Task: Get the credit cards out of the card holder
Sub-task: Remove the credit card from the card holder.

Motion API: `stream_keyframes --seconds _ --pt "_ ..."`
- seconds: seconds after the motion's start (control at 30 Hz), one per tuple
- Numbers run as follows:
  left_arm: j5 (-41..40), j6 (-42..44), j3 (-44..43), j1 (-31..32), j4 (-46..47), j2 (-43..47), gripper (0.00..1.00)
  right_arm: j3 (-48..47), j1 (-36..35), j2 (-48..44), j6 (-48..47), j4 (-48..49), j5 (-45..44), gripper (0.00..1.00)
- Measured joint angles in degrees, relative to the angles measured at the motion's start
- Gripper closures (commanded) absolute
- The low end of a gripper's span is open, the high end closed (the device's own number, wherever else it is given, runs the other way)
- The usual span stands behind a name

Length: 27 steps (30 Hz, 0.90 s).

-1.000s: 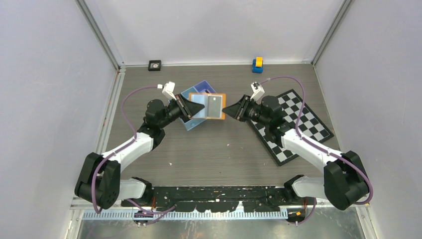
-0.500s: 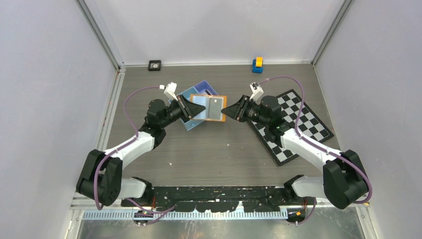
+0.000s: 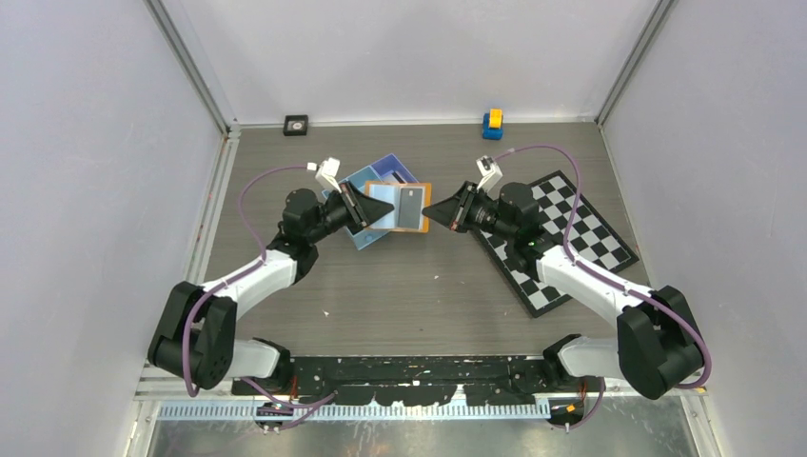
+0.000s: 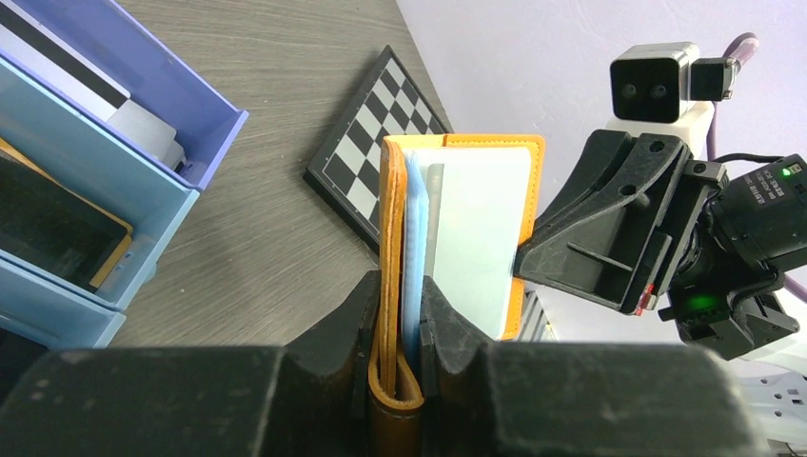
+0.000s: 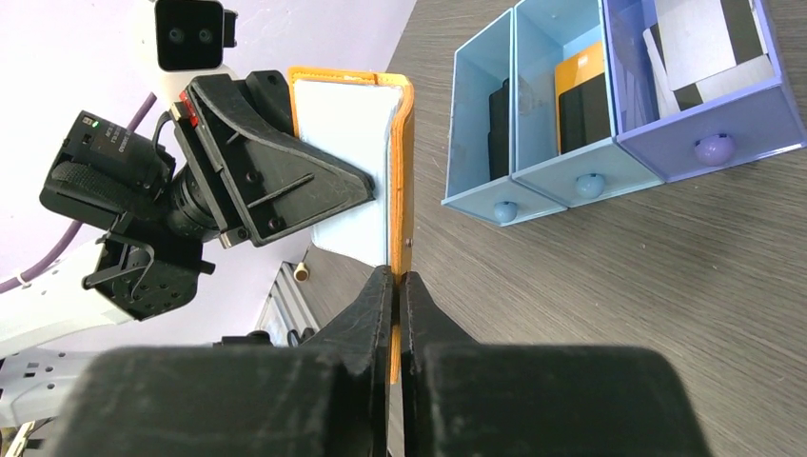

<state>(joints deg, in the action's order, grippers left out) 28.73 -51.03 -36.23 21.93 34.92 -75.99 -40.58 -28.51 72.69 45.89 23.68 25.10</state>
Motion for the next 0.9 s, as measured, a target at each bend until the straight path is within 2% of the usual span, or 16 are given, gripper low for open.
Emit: stream_keyframes --seconds 0.47,0.6,0.8,0.9 --pt "3.2 -3.1 -0.2 -0.7 3.8 -3.6 1.00 0.1 0.0 3.0 2.5 6.5 4.6 0.99" --pt "3.5 -3.7 -0.2 -0.7 4.5 -4.1 1.00 -0.1 0.0 3.1 2.3 6.0 4.5 0.94" --pt "3.3 -3.8 -0.2 -1.0 4.5 -4.5 1.00 -1.9 0.0 3.1 0.2 -0.8 0.8 0.90" --pt "3.3 -3.8 -0.2 -1.0 4.3 -4.5 1.00 -2.2 0.0 3.1 -0.5 -2.8 -0.4 0.82"
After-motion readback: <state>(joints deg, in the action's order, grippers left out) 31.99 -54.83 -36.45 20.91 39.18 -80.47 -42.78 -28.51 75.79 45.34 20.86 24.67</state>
